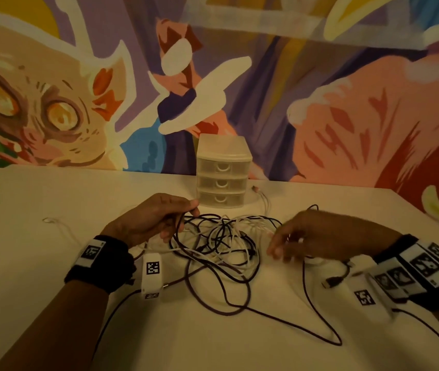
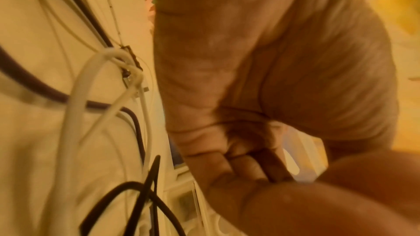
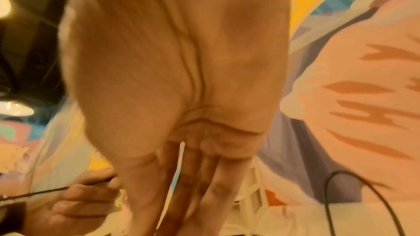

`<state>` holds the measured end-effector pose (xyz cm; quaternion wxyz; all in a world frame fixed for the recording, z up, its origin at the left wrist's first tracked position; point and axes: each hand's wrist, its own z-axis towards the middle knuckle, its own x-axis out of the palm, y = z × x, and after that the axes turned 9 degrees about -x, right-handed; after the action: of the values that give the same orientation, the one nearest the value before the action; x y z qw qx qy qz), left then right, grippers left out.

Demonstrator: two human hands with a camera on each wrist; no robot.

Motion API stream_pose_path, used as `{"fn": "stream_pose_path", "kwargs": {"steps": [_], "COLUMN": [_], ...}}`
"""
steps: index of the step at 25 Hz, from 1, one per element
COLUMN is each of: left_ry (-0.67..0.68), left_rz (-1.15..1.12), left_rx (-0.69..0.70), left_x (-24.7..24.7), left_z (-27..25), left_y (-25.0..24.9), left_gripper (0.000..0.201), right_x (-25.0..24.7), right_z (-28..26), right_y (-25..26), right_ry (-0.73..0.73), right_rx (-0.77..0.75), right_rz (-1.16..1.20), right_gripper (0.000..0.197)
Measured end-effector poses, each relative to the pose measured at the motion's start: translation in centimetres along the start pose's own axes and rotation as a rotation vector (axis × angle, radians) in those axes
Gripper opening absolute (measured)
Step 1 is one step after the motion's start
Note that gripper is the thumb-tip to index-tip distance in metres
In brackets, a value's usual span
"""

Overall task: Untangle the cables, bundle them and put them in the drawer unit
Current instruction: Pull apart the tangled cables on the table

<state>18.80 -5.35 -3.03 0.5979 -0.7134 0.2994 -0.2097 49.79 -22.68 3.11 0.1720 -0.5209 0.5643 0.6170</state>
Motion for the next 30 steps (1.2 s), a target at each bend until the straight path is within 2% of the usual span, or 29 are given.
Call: {"fn": "stream_pose_path", "kwargs": {"steps": [1, 3, 7, 9, 11, 12, 13, 15, 16, 18, 20, 22, 26, 30], "left_ry": [0.010, 0.017, 0.026, 0.024, 0.024, 0.014, -0.001, -0.037, -0.049, -0.045, 0.008, 0.076, 0.093, 0.048], "left_rz": [0.031, 0.070, 0.089, 0.063, 0.039, 0.041, 0.057, 0.096, 0.125, 0.187, 0.224, 0.275, 0.312, 0.308], "left_rx": [-0.005, -0.019, -0.049, -0.035, -0.014, -0.008, 0.006, 0.044, 0.074, 0.126, 0.143, 0.158, 0.144, 0.150], "left_x": [0.0, -0.4, -1.4, -1.8, -1.9, -1.7, -1.5, 0.0, 1.2, 3.9, 6.9, 9.0, 9.8, 9.8], "left_z": [0.3, 0.5, 0.3, -0.2, -0.6, -0.7, -0.9, -1.1, -1.2, -1.1, -0.7, -0.2, 0.4, 1.0], "left_y": [-0.1, 0.0, 1.5, 2.1, 2.3, 2.3, 2.1, 1.5, 1.0, 0.1, -0.6, -1.0, -1.2, -1.2], "left_gripper": [0.029, 0.028, 0.028, 0.036, 0.046, 0.047, 0.043, 0.034, 0.032, 0.029, 0.026, 0.028, 0.029, 0.027], "right_x": [-0.5, -0.5, 1.1, 2.2, 3.5, 3.8, 3.3, 1.0, -0.1, -1.3, -0.8, 0.0, -0.2, 2.3], "right_z": [0.6, 2.2, 7.7, 11.1, 13.8, 14.2, 14.0, 11.3, 9.5, 5.7, 2.4, -0.4, -5.7, -7.2], "right_y": [-0.4, -1.0, 0.2, 0.8, 1.6, 1.5, 1.5, 0.9, 0.6, -0.2, -1.3, -2.7, -4.3, -5.1], "right_ry": [-0.117, -0.195, -0.277, -0.229, -0.049, -0.011, -0.056, -0.209, -0.223, -0.103, 0.090, 0.189, 0.084, 0.177], "right_rx": [0.022, 0.027, -0.195, -0.261, -0.285, -0.303, -0.304, -0.197, -0.136, -0.024, 0.088, 0.208, 0.394, 0.423], "right_rz": [-0.058, -0.108, -0.204, -0.277, -0.385, -0.393, -0.335, -0.176, -0.128, -0.109, -0.170, -0.236, -0.275, -0.407], "right_gripper": [0.016, 0.013, 0.014, 0.018, 0.025, 0.028, 0.029, 0.026, 0.024, 0.022, 0.022, 0.022, 0.020, 0.022]}}
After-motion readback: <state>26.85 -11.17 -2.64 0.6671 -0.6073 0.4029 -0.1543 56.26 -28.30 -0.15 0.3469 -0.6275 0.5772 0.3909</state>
